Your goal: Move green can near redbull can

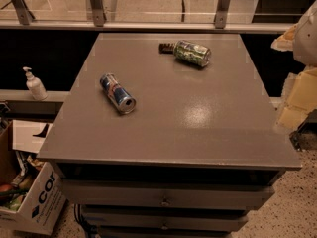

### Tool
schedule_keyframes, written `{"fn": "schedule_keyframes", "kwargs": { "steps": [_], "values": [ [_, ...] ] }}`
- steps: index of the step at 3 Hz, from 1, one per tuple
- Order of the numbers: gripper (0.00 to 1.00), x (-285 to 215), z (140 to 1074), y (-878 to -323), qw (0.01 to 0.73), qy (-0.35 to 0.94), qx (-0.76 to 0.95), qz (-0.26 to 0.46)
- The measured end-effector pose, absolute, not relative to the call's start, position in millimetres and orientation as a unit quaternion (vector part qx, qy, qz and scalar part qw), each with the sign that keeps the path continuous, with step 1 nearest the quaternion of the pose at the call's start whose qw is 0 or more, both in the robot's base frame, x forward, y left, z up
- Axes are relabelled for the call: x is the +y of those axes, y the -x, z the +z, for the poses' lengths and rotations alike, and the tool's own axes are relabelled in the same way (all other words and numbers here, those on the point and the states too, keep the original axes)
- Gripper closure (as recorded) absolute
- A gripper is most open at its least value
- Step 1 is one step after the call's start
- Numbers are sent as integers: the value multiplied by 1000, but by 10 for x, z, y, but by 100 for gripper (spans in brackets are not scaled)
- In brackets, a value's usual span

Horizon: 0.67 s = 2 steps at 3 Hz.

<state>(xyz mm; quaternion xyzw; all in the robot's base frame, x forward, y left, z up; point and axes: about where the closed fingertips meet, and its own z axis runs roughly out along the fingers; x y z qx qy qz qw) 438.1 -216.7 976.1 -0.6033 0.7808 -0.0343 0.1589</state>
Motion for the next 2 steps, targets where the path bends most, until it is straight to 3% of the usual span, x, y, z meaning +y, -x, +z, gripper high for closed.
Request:
{"fn": "schedule_keyframes", "kwargs": {
  "steps": [2],
  "values": [
    [0,-2135,9788,-4403,171,604,777,-39]
  ]
}}
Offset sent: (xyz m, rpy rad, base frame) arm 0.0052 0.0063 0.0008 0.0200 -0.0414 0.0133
